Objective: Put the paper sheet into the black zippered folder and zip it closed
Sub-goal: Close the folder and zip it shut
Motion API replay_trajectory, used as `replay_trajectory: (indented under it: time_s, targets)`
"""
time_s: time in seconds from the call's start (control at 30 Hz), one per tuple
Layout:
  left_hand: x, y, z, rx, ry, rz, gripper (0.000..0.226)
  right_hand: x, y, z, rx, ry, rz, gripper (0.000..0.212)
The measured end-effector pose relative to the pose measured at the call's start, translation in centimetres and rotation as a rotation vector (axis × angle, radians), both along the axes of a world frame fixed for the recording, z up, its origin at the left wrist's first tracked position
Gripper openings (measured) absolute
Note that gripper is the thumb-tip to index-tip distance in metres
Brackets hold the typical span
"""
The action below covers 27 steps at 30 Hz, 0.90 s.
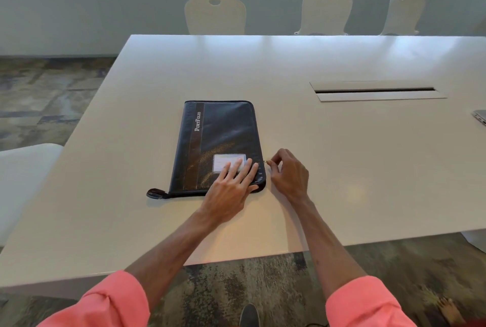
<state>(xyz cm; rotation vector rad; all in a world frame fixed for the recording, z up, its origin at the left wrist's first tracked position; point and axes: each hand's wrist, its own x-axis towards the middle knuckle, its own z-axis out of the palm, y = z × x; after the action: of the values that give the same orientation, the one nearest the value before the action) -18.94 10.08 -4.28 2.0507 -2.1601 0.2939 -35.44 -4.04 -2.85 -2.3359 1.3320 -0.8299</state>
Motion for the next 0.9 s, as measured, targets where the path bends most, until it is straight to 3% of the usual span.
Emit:
replay_trajectory:
  time_s: [0.37,0.6,0.73,0.9]
  targets:
    - [0.2,0.7,0.4,0.041,-0.057,-0.055,0.064,3.3,-4.9,0.0,-0.044,-0.018,-0.017,0.018]
    - [0.6,0.0,3.0,-0.001,0.188,-0.034,0.059,4.5,-7.4,-0.1,0.019,-0.026,0.046,0.019]
    - [2.5,-4.2,4.5,-0.08,0.292,0.122,0.049,3.8,-8.0,-0.6,0.014,-0.025,0.105,0.019]
    - [7.5,-9.0,3.1,0.024,0.264,0.405,0.066,3.8,-8.3,-0.8,-0.013,-0.027,0.155,0.018]
